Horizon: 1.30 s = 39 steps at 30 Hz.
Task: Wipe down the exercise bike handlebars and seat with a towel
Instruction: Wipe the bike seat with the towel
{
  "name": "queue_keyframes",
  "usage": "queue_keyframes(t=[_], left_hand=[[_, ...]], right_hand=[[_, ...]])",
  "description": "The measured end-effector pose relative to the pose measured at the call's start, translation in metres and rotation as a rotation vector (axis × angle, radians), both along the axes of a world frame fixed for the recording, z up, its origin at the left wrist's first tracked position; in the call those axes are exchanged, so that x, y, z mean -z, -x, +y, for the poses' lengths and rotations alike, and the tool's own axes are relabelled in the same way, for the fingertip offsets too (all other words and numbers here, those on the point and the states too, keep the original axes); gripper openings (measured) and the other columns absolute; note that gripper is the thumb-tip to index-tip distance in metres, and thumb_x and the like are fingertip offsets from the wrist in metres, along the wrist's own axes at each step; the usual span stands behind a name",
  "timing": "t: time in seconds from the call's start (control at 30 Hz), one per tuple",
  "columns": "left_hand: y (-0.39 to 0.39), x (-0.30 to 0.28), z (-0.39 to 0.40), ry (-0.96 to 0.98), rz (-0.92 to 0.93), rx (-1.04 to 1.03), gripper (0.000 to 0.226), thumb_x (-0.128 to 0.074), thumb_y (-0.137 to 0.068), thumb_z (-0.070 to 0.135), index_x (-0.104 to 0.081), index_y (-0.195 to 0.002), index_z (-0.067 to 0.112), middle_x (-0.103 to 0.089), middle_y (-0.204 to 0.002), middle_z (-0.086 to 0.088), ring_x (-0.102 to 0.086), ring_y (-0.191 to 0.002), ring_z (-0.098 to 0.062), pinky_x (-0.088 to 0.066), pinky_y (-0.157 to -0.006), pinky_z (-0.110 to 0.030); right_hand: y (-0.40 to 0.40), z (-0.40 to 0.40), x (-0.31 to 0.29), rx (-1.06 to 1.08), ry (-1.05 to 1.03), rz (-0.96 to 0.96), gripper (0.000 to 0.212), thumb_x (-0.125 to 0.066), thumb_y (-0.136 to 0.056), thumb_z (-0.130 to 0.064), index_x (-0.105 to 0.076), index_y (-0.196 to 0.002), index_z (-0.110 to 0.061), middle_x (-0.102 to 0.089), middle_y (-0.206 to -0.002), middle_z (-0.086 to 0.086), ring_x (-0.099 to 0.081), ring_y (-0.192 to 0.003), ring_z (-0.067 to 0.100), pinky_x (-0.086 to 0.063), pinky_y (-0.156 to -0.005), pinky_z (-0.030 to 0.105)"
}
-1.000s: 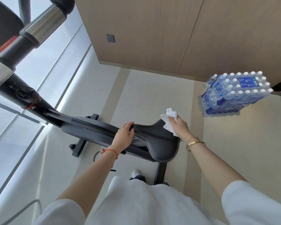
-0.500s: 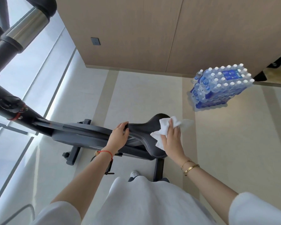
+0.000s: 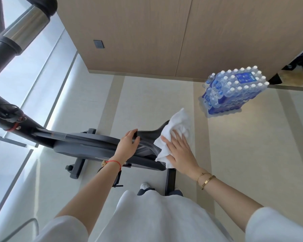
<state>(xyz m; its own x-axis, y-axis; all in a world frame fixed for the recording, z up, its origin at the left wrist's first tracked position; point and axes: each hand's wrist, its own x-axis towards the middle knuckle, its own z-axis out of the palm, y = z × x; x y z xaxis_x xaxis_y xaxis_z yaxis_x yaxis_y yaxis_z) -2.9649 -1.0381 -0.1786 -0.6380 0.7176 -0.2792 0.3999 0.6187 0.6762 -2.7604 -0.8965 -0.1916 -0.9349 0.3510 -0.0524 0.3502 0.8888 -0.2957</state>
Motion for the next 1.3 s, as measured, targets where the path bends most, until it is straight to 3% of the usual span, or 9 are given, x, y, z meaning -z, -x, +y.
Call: queue_keyframes(t=[0.17, 0.37, 0.53, 0.6, 0.67, 0.77, 0.87, 1.1, 1.3], left_hand=[[0.002, 0.0, 0.0, 0.014, 0.003, 0.007, 0.046, -0.046, -0.1, 0.027, -0.041, -0.144, 0.015, -0.051, -0.138, -0.006, -0.056, -0.112, -0.022, -0.037, -0.085, -0.021], [0.003, 0.002, -0.001, 0.005, -0.014, 0.014, 0.047, -0.047, -0.1, 0.029, -0.041, -0.144, 0.017, -0.05, -0.14, -0.003, -0.06, -0.107, -0.024, -0.045, -0.088, -0.026], [0.003, 0.001, -0.002, -0.006, -0.023, 0.01, 0.047, -0.046, -0.1, 0.03, -0.041, -0.144, 0.017, -0.048, -0.143, -0.001, -0.059, -0.112, -0.023, -0.045, -0.091, -0.026], [0.004, 0.0, -0.001, -0.003, -0.024, 0.015, 0.047, -0.047, -0.1, 0.029, -0.041, -0.144, 0.017, -0.048, -0.144, -0.001, -0.056, -0.118, -0.021, -0.043, -0.094, -0.025], [0.005, 0.0, -0.002, -0.001, -0.026, 0.017, 0.047, -0.047, -0.1, 0.029, -0.041, -0.145, 0.018, -0.047, -0.145, 0.0, -0.054, -0.121, -0.02, -0.042, -0.095, -0.025], [0.005, 0.001, -0.002, -0.013, -0.025, 0.004, 0.046, -0.047, -0.099, 0.03, -0.042, -0.144, 0.019, -0.048, -0.144, 0.001, -0.058, -0.114, -0.021, -0.042, -0.091, -0.022], [0.003, 0.003, -0.002, -0.014, -0.028, -0.01, 0.046, -0.047, -0.099, 0.03, -0.042, -0.144, 0.02, -0.048, -0.144, 0.001, -0.06, -0.109, -0.023, -0.042, -0.089, -0.023], [0.006, 0.002, -0.003, -0.024, -0.027, -0.001, 0.044, -0.047, -0.099, 0.024, -0.043, -0.143, 0.019, -0.05, -0.141, 0.0, -0.062, -0.094, -0.02, -0.04, -0.081, -0.02], [0.006, 0.004, -0.003, -0.008, -0.03, 0.001, 0.043, -0.044, -0.1, 0.023, -0.043, -0.143, 0.02, -0.049, -0.142, 0.001, -0.06, -0.105, -0.023, -0.041, -0.086, -0.021]], right_hand=[[0.041, 0.012, -0.012, -0.165, -0.006, -0.045, 0.064, -0.047, -0.096, -0.04, -0.021, -0.154, -0.03, -0.024, -0.16, 0.002, -0.003, -0.151, 0.022, 0.006, -0.122, 0.04], [0.017, -0.003, -0.013, -0.133, 0.008, -0.031, 0.071, -0.05, -0.094, -0.045, -0.017, -0.155, -0.031, -0.019, -0.162, 0.001, -0.005, -0.151, 0.021, -0.005, -0.123, 0.04], [0.016, -0.003, -0.015, -0.162, -0.079, -0.071, 0.079, -0.051, -0.087, -0.056, -0.017, -0.154, -0.033, -0.036, -0.152, 0.003, -0.025, -0.143, 0.028, -0.027, -0.115, 0.048], [0.021, 0.002, -0.02, -0.197, -0.055, -0.071, 0.079, -0.049, -0.086, -0.053, -0.016, -0.154, -0.034, -0.026, -0.158, 0.003, -0.013, -0.148, 0.028, -0.013, -0.12, 0.049], [0.02, 0.007, -0.023, -0.235, 0.007, -0.107, 0.081, -0.047, -0.086, -0.047, -0.009, -0.155, -0.034, 0.0, -0.164, 0.001, 0.015, -0.15, 0.024, 0.009, -0.121, 0.046], [0.02, 0.01, -0.025, -0.24, 0.08, -0.148, 0.077, -0.044, -0.094, -0.053, -0.001, -0.156, -0.035, 0.016, -0.162, -0.002, 0.031, -0.145, 0.017, 0.017, -0.119, 0.044], [0.024, 0.005, -0.019, -0.203, -0.022, -0.118, 0.072, -0.035, -0.097, -0.06, -0.001, -0.155, -0.036, 0.0, -0.165, 0.002, 0.016, -0.15, 0.022, 0.005, -0.121, 0.05], [0.071, -0.007, -0.008, -0.119, -0.167, -0.118, 0.079, -0.042, -0.094, -0.06, -0.007, -0.156, -0.026, -0.035, -0.154, 0.007, -0.021, -0.147, 0.03, -0.011, -0.121, 0.049], [0.047, -0.004, -0.002, -0.028, -0.118, -0.057, 0.073, -0.04, -0.096, -0.06, -0.016, -0.156, -0.027, -0.033, -0.155, 0.003, -0.016, -0.149, 0.027, -0.01, -0.122, 0.044]])
